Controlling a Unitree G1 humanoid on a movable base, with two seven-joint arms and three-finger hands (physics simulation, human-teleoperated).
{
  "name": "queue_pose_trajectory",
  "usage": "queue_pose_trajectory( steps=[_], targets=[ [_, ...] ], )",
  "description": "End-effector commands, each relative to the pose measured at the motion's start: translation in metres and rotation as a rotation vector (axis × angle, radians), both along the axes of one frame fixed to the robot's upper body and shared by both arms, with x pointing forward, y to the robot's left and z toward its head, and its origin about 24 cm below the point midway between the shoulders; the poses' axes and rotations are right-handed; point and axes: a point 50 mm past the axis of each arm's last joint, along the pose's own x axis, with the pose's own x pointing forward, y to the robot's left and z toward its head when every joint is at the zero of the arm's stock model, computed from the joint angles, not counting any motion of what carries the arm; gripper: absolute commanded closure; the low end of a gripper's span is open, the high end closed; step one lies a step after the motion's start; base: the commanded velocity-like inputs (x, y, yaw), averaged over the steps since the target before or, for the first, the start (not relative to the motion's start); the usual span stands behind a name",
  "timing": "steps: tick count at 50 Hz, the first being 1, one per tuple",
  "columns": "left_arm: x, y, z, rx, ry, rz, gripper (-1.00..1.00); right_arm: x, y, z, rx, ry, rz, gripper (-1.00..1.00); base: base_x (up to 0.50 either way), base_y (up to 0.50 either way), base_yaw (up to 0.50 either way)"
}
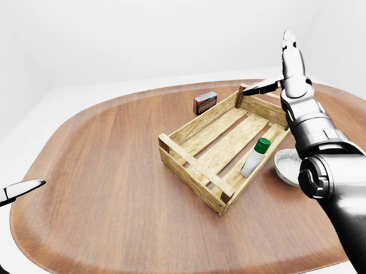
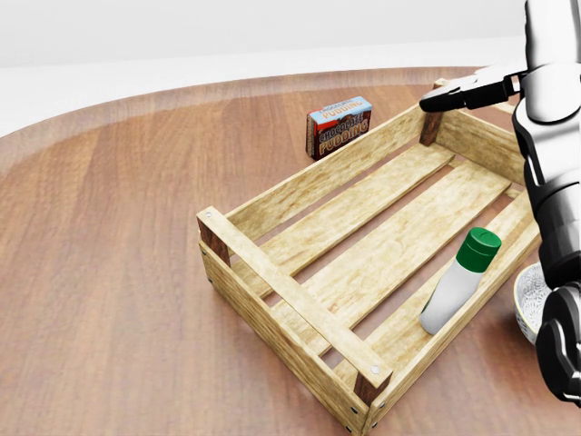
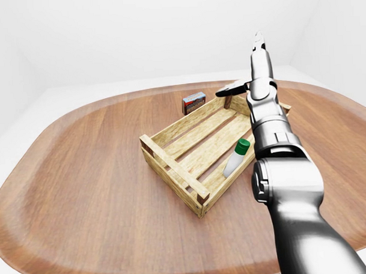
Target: Pick up the salad dressing and put it in the tray.
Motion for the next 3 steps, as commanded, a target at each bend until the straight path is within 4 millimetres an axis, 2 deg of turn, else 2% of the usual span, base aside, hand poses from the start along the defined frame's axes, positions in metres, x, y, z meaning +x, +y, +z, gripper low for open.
queue_pose_trajectory(
  steps=[1, 3],
  targets=[
    [-0.0006, -0.0012, 0.0013, 0.002, -0.007, -0.002, -1.0, -0.0002, -0.0009, 0.0058, -0.019, -0.006, 0.001, -1.0, 0.0, 0.0, 0.0],
    [-0.0003, -0.001, 0.0008, 0.001, -0.005, -0.003, -1.0, -0.0003, -0.0013, 0.0035, -0.023, 0.0, -0.003, -1.0, 0.0, 0.0, 0.0]
  ],
)
